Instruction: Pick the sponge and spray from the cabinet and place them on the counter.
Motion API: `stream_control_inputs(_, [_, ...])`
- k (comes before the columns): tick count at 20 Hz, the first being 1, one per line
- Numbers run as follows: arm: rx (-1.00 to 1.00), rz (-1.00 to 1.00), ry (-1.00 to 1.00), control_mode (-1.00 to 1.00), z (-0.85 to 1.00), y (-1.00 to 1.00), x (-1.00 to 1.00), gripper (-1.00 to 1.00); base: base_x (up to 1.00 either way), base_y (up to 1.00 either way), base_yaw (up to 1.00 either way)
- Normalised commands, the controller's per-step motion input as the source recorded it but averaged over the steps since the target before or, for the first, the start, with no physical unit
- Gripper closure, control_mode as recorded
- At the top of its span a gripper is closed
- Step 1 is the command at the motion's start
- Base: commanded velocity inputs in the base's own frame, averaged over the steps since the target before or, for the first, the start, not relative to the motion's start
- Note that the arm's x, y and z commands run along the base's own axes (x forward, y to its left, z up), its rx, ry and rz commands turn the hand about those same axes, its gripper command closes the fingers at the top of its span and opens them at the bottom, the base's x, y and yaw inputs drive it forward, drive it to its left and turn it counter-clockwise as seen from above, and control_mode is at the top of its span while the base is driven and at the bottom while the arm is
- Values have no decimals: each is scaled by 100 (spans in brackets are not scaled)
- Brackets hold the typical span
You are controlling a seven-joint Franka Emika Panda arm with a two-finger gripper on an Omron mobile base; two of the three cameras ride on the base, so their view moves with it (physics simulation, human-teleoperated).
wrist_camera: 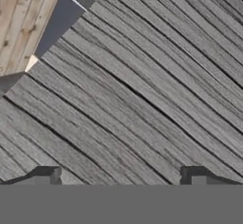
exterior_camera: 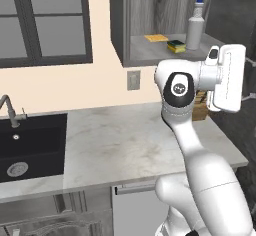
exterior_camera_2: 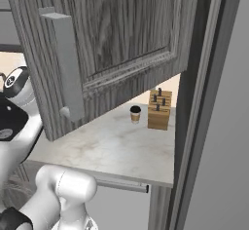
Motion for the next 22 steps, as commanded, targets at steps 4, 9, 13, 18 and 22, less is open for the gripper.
stream_control_inputs(4, [-1,-3,0,-100,0,-54,0,-100,0,0,0])
stream_control_inputs(9, [0,-3,0,-100,0,-53,0,-100,0,0,0])
stream_control_inputs(13, [0,-2,0,-100,0,-34,6,-100,0,0,0])
stream_control_inputs(18, [0,0,0,-100,0,-23,11,-100,0,0,0])
stream_control_inputs(22, [0,1,0,-100,0,-14,12,-100,0,0,0])
